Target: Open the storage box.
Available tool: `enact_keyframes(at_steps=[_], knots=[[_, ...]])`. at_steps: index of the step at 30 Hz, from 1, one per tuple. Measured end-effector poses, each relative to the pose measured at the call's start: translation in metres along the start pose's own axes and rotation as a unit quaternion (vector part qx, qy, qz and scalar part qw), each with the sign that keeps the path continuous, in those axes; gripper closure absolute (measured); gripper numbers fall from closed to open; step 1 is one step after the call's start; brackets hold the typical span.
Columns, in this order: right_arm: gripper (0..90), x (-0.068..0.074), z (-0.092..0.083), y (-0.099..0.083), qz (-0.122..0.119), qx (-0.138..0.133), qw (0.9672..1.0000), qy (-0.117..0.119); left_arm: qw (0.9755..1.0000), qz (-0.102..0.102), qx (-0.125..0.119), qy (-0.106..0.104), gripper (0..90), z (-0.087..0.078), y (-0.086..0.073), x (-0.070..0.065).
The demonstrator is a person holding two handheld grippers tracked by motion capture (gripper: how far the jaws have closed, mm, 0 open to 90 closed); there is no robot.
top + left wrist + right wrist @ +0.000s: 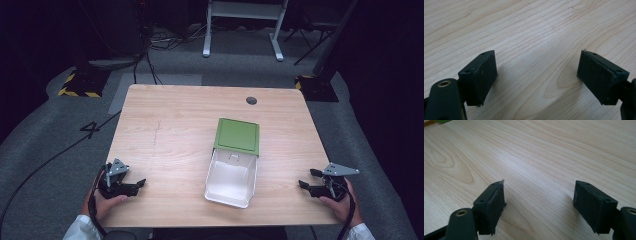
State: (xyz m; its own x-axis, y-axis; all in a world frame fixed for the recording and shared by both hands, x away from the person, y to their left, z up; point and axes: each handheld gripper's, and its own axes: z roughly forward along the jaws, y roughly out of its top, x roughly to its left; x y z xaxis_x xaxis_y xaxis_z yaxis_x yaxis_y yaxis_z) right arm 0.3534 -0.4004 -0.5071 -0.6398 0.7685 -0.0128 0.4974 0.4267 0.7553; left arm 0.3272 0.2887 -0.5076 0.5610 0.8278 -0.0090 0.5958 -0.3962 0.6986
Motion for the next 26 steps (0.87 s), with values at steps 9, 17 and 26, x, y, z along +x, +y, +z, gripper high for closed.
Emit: enact_keyframes(at_steps=[9, 17, 26], knots=[[25.3, -0.0003, 0.0000, 0.0000, 0.000, 0.000, 1.0000, 0.001, 1.0000, -0.005, 0.000, 0.003, 16.4, 0.0007, 0.0007, 0.0003], [25.3, -0.0003, 0.0000, 0.0000, 0.000, 0.000, 1.0000, 0.001, 1.0000, -0.006, 0.000, 0.004, 16.4, 0.0011, 0.0009, 0.0001], [25.3, -0.0004, 0.0000, 0.0000, 0.000, 0.000, 1.0000, 0.002, 0.9999, -0.010, 0.000, 0.008, 16.5, 0.0016, 0.0016, -0.0008]])
